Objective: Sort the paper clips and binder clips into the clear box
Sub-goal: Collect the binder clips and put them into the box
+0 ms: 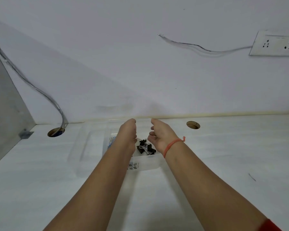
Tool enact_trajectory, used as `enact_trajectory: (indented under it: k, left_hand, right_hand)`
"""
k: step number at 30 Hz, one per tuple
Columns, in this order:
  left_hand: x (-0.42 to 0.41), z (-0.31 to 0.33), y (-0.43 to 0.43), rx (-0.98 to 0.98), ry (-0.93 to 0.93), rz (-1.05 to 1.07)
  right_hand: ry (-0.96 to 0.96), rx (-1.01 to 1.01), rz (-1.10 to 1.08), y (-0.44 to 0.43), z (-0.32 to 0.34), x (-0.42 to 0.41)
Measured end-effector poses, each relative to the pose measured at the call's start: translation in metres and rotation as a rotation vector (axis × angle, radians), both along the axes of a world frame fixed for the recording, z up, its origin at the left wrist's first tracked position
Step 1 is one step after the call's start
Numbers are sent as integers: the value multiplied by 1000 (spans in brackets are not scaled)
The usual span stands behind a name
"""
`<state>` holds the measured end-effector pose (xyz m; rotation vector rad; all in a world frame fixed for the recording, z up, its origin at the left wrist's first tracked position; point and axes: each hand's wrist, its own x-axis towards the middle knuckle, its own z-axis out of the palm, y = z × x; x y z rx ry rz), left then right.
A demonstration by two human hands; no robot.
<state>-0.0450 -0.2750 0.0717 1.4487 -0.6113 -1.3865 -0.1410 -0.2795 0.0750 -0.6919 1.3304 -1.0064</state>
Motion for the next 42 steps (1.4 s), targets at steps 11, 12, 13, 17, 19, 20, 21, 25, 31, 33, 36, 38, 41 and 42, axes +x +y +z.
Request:
enact_trajectory:
  k: [11,12,13,17,19,20,21,25,31,33,36,38,41,42]
  left_hand:
    - [2,2,117,-191,-69,152]
    - [3,1,132,-192,-49,160]
    - [5,-2,148,-189,-31,174]
    - [20,-17,216,-170,-31,264]
    - [32,-26,244,-185,-74,321]
    - [42,-32,262,-194,-128,367]
    - [54,-38,279,-209,-205,411]
    - [105,-64,337,-176,-652,522]
    - [165,-89,373,123,-1083,331]
    - [169,-91,372,117,-1116,230]
    - [170,-91,368,110,-1181,174]
    - [173,-90,366,142,-1170,167]
    - [176,-90,364,172,-1168,171]
    - [175,-91,364,161,-1168,187]
  right_hand:
    - [-351,-55,-95,95,4,-3]
    - [-379,-53,-88,106,3,-1]
    - [-406,-50,-78,119,3,1]
    - [-453,-5,-5,177,-8,13]
    - [-427,10,47,199,-18,22]
    - [-405,27,93,212,-25,31]
    - [-387,45,151,225,-31,41]
    - [-181,-15,507,266,-56,87]
    - [728,-661,889,295,-89,145]
    - [892,-859,999,295,-95,152]
    - [966,-983,1000,291,-100,153]
    - [997,-994,944,287,-101,150]
    - [1138,-1044,901,283,-104,142]
    - [1177,-1070,879,282,-105,139]
